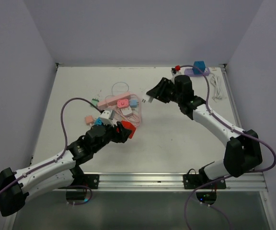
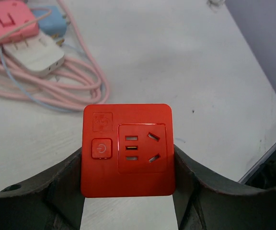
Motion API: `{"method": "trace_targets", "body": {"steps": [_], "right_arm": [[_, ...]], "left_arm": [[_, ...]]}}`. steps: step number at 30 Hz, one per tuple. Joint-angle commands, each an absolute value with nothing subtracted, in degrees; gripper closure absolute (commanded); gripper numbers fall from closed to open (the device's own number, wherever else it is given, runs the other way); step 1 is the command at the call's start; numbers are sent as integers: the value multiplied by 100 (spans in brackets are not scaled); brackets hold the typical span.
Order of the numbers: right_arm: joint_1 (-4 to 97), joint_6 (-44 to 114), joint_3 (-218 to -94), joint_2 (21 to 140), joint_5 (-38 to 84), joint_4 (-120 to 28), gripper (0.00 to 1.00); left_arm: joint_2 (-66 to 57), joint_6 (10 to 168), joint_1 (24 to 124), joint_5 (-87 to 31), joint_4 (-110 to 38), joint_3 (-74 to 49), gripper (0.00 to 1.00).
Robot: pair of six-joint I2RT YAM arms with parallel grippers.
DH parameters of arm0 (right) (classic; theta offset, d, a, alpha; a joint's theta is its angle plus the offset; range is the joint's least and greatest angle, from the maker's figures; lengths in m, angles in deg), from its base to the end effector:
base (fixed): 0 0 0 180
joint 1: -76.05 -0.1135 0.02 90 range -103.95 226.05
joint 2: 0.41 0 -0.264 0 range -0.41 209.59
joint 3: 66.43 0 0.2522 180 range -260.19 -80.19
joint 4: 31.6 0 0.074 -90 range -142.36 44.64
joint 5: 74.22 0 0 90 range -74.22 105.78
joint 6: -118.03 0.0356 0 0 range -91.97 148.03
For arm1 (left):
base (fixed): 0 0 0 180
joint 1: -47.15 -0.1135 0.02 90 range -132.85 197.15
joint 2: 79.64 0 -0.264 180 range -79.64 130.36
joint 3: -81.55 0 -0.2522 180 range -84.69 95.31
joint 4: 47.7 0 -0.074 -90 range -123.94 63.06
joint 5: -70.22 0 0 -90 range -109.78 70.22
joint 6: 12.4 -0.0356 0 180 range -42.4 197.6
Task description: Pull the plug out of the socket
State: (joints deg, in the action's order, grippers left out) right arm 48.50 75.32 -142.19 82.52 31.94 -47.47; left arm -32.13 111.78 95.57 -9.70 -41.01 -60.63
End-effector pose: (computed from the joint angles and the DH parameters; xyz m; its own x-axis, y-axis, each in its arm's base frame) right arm 0.2945 0.1648 0.3017 -0.7286 0.4159 -0.5441 -0.2004 0.6303 0.7501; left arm 0.1340 -0.1417 0.2350 -0.5060 -0.2631 -0.8214 0.4119 0.7630 -0.4982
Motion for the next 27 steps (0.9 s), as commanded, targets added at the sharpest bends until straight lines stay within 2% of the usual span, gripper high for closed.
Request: {"method": "trace_targets", "body": {"steps": [1, 7, 13, 19, 27], "right_arm": [[5153, 7057, -14602, 8273, 1658, -4106, 100], [5161, 7162, -14778, 8536, 1788, -4079, 100], [5170, 7093, -14251, 8782, 2552, -4324, 100], [5153, 6864, -13549, 9371, 3774, -4237, 100], [5030, 6732, -13302, 10249, 4346, -3912, 100]], "left_arm": [[-3384, 11662, 9549, -714, -3062, -6061, 100], [-3578, 11821, 9540, -406, -2761, -5947, 100], [-3447, 11645, 9514, 61, -2463, -5727, 100], [-3227, 11566, 9233, 43, -2374, -5691, 100], [-2981, 11320, 8626, -229, -2533, -5771, 100]]}}
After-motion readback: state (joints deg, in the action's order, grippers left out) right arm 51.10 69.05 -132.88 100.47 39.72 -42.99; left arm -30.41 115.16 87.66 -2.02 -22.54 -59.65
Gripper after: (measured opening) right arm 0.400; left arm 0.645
